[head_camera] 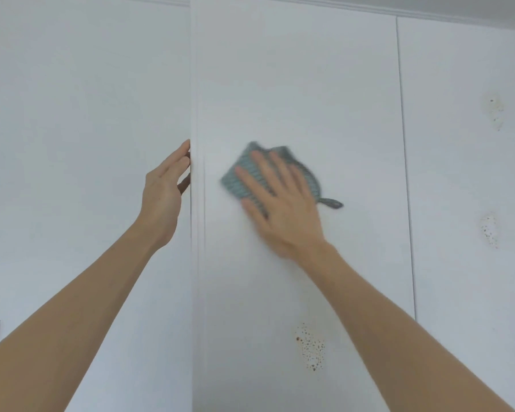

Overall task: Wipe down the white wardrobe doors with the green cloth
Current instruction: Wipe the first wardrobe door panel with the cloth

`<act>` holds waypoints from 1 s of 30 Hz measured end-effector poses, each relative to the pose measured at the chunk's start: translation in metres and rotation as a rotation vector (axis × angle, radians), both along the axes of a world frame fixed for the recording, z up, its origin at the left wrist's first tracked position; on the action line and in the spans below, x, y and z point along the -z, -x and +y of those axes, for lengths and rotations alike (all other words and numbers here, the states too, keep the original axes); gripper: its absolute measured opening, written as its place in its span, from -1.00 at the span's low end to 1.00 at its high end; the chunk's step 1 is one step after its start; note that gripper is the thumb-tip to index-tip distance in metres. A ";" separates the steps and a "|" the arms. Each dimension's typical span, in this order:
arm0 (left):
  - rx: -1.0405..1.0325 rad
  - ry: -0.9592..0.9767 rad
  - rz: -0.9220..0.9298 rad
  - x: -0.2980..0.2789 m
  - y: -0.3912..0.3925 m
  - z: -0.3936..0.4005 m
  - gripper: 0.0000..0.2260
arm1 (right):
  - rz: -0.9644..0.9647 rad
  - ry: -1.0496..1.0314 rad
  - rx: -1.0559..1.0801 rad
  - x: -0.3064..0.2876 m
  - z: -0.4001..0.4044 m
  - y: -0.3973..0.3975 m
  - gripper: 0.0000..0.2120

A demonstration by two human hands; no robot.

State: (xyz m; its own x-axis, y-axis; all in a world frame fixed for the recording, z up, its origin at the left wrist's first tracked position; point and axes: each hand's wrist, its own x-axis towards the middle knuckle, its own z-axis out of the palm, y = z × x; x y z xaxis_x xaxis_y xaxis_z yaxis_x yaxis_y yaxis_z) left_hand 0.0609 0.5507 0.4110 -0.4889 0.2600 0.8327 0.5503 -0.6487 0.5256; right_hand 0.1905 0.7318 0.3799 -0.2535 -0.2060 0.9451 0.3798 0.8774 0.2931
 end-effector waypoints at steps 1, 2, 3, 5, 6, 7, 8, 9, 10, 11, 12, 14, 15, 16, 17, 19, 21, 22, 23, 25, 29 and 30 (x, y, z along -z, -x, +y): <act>-0.004 -0.005 -0.002 0.000 0.000 -0.001 -0.64 | 0.073 0.099 0.006 -0.002 0.020 -0.016 -0.49; -0.010 -0.010 -0.003 0.000 0.001 -0.001 -0.64 | 0.159 0.230 0.017 -0.003 0.040 -0.032 -0.47; -0.015 -0.013 -0.002 0.001 0.002 -0.001 -0.64 | 0.244 0.377 0.029 -0.003 0.057 -0.048 -0.46; -0.024 -0.005 0.011 0.002 0.002 -0.002 -0.64 | 0.388 0.613 0.031 0.004 0.077 -0.068 -0.45; -0.029 -0.001 0.023 0.002 0.001 -0.002 -0.64 | 0.460 0.686 0.028 0.005 0.080 -0.071 -0.45; -0.031 0.004 0.034 0.003 0.000 -0.002 -0.63 | 0.526 0.749 0.029 0.005 0.079 -0.069 -0.46; -0.030 0.011 0.040 0.003 -0.002 -0.001 -0.63 | 0.579 0.811 0.033 0.002 0.073 -0.061 -0.47; -0.026 0.017 0.041 0.004 -0.004 0.000 -0.62 | 0.626 0.857 0.044 -0.003 0.064 -0.050 -0.46; -0.020 0.018 0.037 0.005 -0.005 0.000 -0.62 | 0.667 0.857 0.053 -0.008 0.050 -0.036 -0.45; -0.012 0.015 0.034 0.006 -0.005 0.001 -0.61 | 0.687 0.795 0.047 -0.011 0.034 -0.020 -0.44; -0.009 0.011 0.031 0.007 -0.005 0.001 -0.61 | 0.660 0.682 0.029 -0.011 0.014 -0.003 -0.45; -0.004 0.006 0.026 0.007 -0.002 0.001 -0.63 | 0.445 0.367 -0.017 0.002 -0.029 0.030 -0.48; -0.005 0.001 0.018 0.006 -0.002 0.002 -0.64 | 0.284 0.220 -0.044 0.014 -0.047 0.042 -0.49; -0.010 -0.007 0.006 0.005 -0.002 0.002 -0.65 | 0.133 0.100 -0.070 0.027 -0.062 0.048 -0.50; -0.016 -0.012 -0.002 0.004 -0.002 0.003 -0.65 | 0.013 0.000 -0.088 0.038 -0.068 0.048 -0.51; -0.026 -0.011 0.004 0.004 -0.001 0.003 -0.65 | -0.113 -0.140 -0.106 0.044 -0.056 0.037 -0.53; -0.032 -0.003 0.032 0.004 0.002 0.003 -0.65 | -0.113 -0.137 -0.088 0.037 -0.026 0.017 -0.53; -0.034 0.004 0.042 0.004 0.004 0.003 -0.64 | -0.062 -0.078 -0.072 0.032 -0.008 0.005 -0.52; -0.034 0.012 0.050 0.004 0.004 0.003 -0.64 | 0.020 0.012 -0.050 0.027 0.013 -0.008 -0.51; -0.039 0.016 0.053 0.005 0.004 0.003 -0.64 | 0.207 0.268 0.008 0.021 0.050 -0.038 -0.48; -0.054 0.045 0.053 0.009 -0.002 0.002 -0.61 | 0.481 0.681 0.029 0.017 0.073 -0.057 -0.47; -0.058 0.064 0.061 0.011 -0.004 0.000 -0.60 | 0.542 0.737 0.045 0.014 0.064 -0.048 -0.47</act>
State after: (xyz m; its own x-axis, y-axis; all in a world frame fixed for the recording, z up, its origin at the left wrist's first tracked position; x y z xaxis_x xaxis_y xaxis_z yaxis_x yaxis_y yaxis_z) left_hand 0.0650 0.5511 0.4004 -0.4533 0.2864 0.8441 0.6181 -0.5813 0.5292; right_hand 0.2382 0.7955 0.3656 0.2697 0.4957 0.8255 0.3401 0.7530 -0.5633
